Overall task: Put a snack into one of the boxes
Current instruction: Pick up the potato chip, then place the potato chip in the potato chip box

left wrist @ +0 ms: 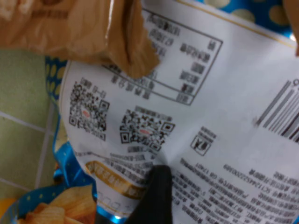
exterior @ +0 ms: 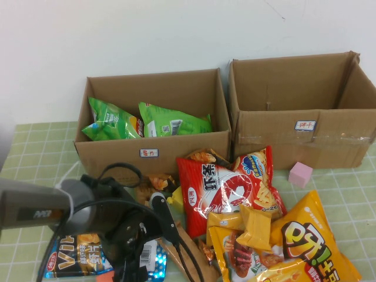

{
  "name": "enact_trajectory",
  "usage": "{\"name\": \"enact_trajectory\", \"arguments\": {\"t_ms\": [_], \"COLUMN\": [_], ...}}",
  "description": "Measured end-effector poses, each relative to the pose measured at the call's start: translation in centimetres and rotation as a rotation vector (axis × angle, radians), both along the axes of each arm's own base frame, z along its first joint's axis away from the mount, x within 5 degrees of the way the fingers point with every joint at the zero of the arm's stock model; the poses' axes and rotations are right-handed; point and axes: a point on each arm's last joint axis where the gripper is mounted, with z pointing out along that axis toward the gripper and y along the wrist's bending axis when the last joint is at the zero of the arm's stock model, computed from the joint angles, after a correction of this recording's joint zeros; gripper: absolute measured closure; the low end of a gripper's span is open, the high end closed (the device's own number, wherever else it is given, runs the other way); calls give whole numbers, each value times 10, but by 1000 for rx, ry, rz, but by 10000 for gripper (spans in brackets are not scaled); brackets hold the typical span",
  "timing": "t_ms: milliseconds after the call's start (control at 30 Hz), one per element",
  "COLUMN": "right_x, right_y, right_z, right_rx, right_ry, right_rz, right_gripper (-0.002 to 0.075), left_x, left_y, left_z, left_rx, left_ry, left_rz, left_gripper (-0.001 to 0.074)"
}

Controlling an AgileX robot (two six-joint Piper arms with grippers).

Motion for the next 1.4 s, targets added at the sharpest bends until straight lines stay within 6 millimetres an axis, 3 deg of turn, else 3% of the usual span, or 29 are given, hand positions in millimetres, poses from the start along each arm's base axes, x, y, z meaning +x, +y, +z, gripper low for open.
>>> {"name": "enact_trajectory", "arguments": {"t_ms": [200,400,667,767,800,967,1233,1400], "right_x": [0,0,0,0,0,0,0,0], "right_y": [0,0,0,0,0,0,0,0], "right_z": [0,0,0,0,0,0,0,0], "right_rx": [0,0,0,0,0,0,0,0], "right_ry": [0,0,0,0,0,0,0,0], "right_rz": [0,0,0,0,0,0,0,0], "right_gripper": [728,728,728,728,728,728,728,728], "left_x": [3,7,8,5,3,-7,-29,-29], "left_y": [-1,1,3,6,8,12,23,22], "left_z": [-10,-14,-11,-2,4,51,152,211], "left_rx": [21,56,71,86,91,18,-204,-336], "left_ry": [5,-46,-71,-60,-57,-102,-351,-519], "left_rz": [42,118,144,177,190,245,266,235], "left_gripper": [69,308,320,484,516,513,514,514]}}
